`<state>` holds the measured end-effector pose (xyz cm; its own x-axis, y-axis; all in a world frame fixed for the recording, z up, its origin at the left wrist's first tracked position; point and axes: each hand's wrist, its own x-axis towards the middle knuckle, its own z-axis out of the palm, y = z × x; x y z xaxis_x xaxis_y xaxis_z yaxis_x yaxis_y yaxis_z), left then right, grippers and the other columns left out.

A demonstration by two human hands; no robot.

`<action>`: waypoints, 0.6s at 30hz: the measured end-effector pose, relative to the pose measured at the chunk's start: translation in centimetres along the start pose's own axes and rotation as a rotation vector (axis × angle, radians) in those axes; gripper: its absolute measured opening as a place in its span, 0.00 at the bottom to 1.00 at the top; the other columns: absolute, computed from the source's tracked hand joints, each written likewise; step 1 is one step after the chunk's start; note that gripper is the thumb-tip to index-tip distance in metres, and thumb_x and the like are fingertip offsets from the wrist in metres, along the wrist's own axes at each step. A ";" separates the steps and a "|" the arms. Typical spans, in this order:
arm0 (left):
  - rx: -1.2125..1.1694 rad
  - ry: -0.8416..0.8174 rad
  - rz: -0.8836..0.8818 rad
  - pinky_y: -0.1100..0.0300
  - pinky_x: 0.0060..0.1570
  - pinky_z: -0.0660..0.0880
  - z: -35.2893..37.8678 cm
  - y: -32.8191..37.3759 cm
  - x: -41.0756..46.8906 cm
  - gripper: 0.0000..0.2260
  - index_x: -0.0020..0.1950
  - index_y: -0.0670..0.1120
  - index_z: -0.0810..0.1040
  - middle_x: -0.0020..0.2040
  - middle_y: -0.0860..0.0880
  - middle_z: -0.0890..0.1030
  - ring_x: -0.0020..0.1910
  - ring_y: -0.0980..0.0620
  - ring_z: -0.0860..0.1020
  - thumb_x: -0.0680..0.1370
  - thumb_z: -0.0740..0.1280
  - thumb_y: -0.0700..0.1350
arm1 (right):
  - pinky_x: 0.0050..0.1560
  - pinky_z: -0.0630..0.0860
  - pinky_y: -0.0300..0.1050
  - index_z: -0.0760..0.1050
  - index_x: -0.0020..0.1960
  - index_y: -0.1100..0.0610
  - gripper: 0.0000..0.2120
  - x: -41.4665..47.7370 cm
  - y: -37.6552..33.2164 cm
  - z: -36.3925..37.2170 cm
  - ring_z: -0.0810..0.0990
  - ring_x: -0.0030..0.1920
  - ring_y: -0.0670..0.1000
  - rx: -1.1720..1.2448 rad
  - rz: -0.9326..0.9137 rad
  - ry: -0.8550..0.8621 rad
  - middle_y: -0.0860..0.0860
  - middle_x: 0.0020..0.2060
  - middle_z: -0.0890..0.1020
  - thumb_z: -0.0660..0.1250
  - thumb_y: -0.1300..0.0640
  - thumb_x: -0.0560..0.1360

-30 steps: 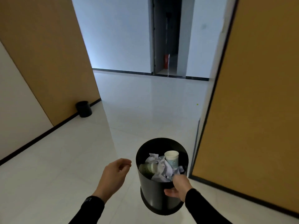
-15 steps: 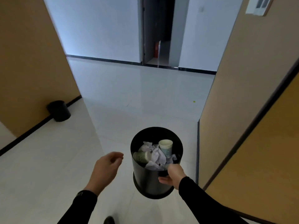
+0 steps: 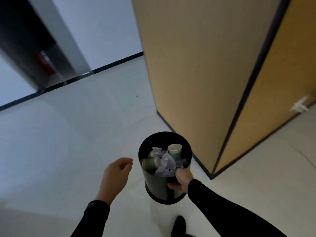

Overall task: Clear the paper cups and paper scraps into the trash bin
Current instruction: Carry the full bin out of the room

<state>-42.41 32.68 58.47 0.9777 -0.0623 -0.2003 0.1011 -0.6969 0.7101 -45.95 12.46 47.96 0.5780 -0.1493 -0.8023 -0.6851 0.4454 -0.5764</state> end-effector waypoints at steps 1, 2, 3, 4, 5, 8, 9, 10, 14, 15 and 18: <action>0.022 -0.031 0.038 0.56 0.48 0.76 -0.1 0.4 2.0 0.11 0.40 0.60 0.77 0.42 0.54 0.83 0.45 0.53 0.80 0.75 0.64 0.43 | 0.35 0.79 0.50 0.73 0.53 0.60 0.08 1.3 -0.3 0.8 0.78 0.40 0.59 0.045 0.006 0.029 0.57 0.43 0.78 0.56 0.61 0.80; 0.041 -0.062 0.067 0.58 0.46 0.76 0.0 0.6 3.9 0.12 0.38 0.62 0.76 0.41 0.55 0.83 0.44 0.54 0.80 0.75 0.65 0.44 | 0.36 0.79 0.49 0.73 0.50 0.60 0.07 2.5 -0.6 1.5 0.78 0.38 0.58 0.076 0.015 0.048 0.57 0.40 0.78 0.56 0.61 0.80; 0.062 -0.092 0.088 0.61 0.43 0.75 0.1 0.9 5.8 0.13 0.37 0.63 0.75 0.40 0.56 0.83 0.43 0.56 0.80 0.75 0.65 0.44 | 0.36 0.79 0.48 0.72 0.49 0.61 0.07 4.0 -1.0 2.1 0.78 0.37 0.56 0.089 0.017 0.070 0.56 0.38 0.77 0.56 0.61 0.80; 0.091 -0.124 0.108 0.66 0.40 0.72 0.2 1.0 7.6 0.13 0.37 0.63 0.75 0.39 0.57 0.82 0.42 0.58 0.79 0.75 0.65 0.44 | 0.36 0.79 0.47 0.70 0.48 0.60 0.05 5.5 -1.5 2.6 0.78 0.36 0.54 0.098 0.014 0.095 0.55 0.37 0.76 0.56 0.61 0.79; 0.120 -0.155 0.130 0.70 0.38 0.69 0.3 0.9 9.4 0.12 0.38 0.63 0.75 0.39 0.58 0.81 0.42 0.60 0.78 0.75 0.65 0.44 | 0.36 0.80 0.46 0.69 0.48 0.60 0.04 6.9 -2.1 3.0 0.78 0.35 0.52 0.119 0.017 0.125 0.54 0.36 0.76 0.56 0.62 0.79; 0.183 -0.236 0.172 0.73 0.39 0.66 0.7 0.5 13.9 0.07 0.46 0.57 0.79 0.42 0.59 0.81 0.44 0.62 0.77 0.75 0.65 0.44 | 0.35 0.80 0.44 0.68 0.49 0.61 0.03 9.5 -3.4 3.9 0.79 0.35 0.52 0.219 0.043 0.186 0.54 0.37 0.75 0.56 0.63 0.78; 0.196 -0.255 0.180 0.73 0.40 0.66 0.8 0.5 15.6 0.07 0.47 0.56 0.79 0.43 0.59 0.81 0.44 0.61 0.77 0.76 0.65 0.44 | 0.33 0.80 0.44 0.69 0.48 0.61 0.03 10.4 -3.7 4.2 0.79 0.35 0.52 0.259 0.052 0.200 0.54 0.37 0.76 0.56 0.63 0.78; 0.201 -0.271 0.182 0.73 0.40 0.66 1.2 0.5 17.2 0.06 0.48 0.56 0.79 0.43 0.59 0.80 0.44 0.60 0.77 0.76 0.66 0.44 | 0.31 0.80 0.44 0.69 0.47 0.61 0.04 11.1 -4.1 4.4 0.78 0.35 0.52 0.311 0.069 0.215 0.55 0.36 0.76 0.56 0.63 0.78; 0.249 -0.396 0.211 0.64 0.41 0.70 5.0 0.9 22.8 0.06 0.46 0.52 0.81 0.40 0.54 0.82 0.43 0.52 0.79 0.75 0.65 0.43 | 0.20 0.77 0.42 0.70 0.39 0.60 0.13 13.6 -5.2 4.3 0.76 0.33 0.56 0.507 0.150 0.328 0.56 0.35 0.76 0.52 0.67 0.79; 0.285 -0.456 0.230 0.63 0.41 0.70 6.6 1.0 24.1 0.07 0.47 0.51 0.81 0.40 0.53 0.83 0.42 0.51 0.79 0.75 0.64 0.43 | 0.19 0.77 0.41 0.70 0.39 0.60 0.13 14.5 -5.3 4.2 0.76 0.32 0.56 0.539 0.160 0.364 0.57 0.36 0.76 0.52 0.67 0.79; 0.354 -0.640 0.285 0.70 0.34 0.68 11.7 0.7 28.2 0.08 0.48 0.51 0.80 0.38 0.54 0.81 0.39 0.53 0.77 0.76 0.61 0.44 | 0.28 0.80 0.45 0.70 0.41 0.62 0.11 17.5 -4.9 4.2 0.76 0.32 0.56 0.607 0.206 0.454 0.57 0.35 0.77 0.53 0.68 0.78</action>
<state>-16.93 22.11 45.38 0.6503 -0.5978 -0.4689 -0.3082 -0.7717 0.5564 -30.58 11.36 37.42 0.1383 -0.2990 -0.9442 -0.3210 0.8883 -0.3283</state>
